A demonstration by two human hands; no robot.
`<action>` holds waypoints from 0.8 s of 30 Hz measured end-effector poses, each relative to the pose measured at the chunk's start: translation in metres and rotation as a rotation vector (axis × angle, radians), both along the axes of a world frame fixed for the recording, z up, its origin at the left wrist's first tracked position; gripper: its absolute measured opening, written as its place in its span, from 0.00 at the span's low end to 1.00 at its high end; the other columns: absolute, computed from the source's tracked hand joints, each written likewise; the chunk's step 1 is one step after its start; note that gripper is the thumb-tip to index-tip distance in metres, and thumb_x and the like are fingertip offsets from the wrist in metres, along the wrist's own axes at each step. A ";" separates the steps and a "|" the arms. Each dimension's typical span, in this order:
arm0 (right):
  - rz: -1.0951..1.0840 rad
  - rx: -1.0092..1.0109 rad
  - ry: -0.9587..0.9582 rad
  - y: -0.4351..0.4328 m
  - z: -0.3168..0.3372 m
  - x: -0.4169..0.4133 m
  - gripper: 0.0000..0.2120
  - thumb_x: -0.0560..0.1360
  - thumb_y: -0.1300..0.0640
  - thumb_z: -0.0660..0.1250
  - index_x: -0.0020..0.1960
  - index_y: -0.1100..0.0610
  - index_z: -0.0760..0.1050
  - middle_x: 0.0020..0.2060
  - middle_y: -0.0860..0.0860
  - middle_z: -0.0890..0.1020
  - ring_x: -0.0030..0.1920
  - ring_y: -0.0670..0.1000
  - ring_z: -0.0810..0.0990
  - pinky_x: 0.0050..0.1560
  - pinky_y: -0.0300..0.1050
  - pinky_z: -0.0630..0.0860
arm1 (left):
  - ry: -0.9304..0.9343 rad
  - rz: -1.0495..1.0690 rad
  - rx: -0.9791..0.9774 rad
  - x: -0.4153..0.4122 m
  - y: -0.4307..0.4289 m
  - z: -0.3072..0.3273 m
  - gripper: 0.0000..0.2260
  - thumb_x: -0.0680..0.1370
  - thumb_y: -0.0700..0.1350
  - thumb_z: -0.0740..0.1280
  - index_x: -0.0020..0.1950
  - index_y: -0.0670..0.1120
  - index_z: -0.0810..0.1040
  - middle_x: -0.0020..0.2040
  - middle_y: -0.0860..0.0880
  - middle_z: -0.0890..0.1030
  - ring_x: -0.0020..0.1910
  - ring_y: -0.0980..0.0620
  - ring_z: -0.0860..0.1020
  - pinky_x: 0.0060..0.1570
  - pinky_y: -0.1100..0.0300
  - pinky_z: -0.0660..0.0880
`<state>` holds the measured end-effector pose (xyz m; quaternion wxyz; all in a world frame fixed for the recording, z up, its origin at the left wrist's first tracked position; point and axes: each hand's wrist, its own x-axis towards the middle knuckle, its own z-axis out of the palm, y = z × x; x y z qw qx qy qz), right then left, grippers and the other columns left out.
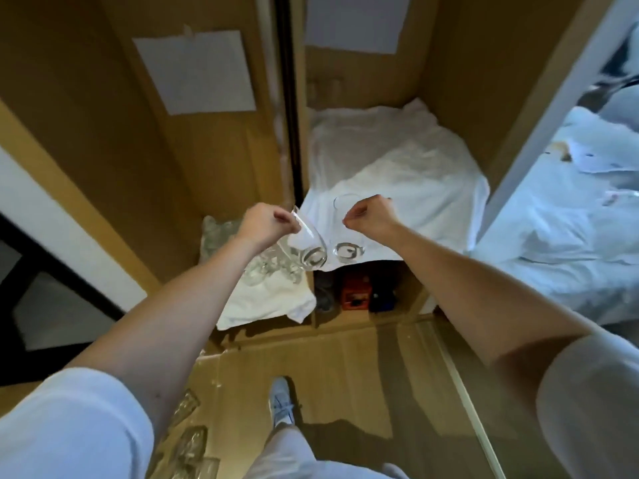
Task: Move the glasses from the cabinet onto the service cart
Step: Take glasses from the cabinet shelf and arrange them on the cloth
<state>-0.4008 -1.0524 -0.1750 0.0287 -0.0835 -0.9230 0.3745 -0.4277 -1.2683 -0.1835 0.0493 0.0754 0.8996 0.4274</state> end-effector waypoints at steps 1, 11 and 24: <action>-0.030 0.002 0.014 0.013 0.005 0.002 0.06 0.70 0.62 0.69 0.44 0.61 0.84 0.44 0.53 0.85 0.49 0.48 0.81 0.51 0.35 0.74 | 0.025 0.003 0.042 -0.003 0.011 0.005 0.03 0.70 0.42 0.75 0.38 0.49 0.85 0.35 0.57 0.83 0.40 0.59 0.79 0.42 0.63 0.74; -0.362 -0.012 0.134 0.123 0.038 -0.003 0.07 0.71 0.58 0.71 0.45 0.61 0.83 0.44 0.56 0.85 0.47 0.53 0.81 0.34 0.27 0.67 | -0.001 0.044 0.384 -0.057 0.121 0.020 0.05 0.71 0.42 0.75 0.45 0.49 0.83 0.38 0.57 0.80 0.41 0.61 0.76 0.57 0.52 0.77; -0.378 0.104 0.211 0.184 0.052 -0.161 0.10 0.73 0.59 0.67 0.45 0.67 0.81 0.43 0.62 0.83 0.47 0.61 0.80 0.51 0.51 0.74 | -0.044 0.008 0.484 -0.217 0.234 0.033 0.09 0.72 0.35 0.71 0.37 0.49 0.82 0.32 0.53 0.79 0.34 0.58 0.76 0.35 0.73 0.72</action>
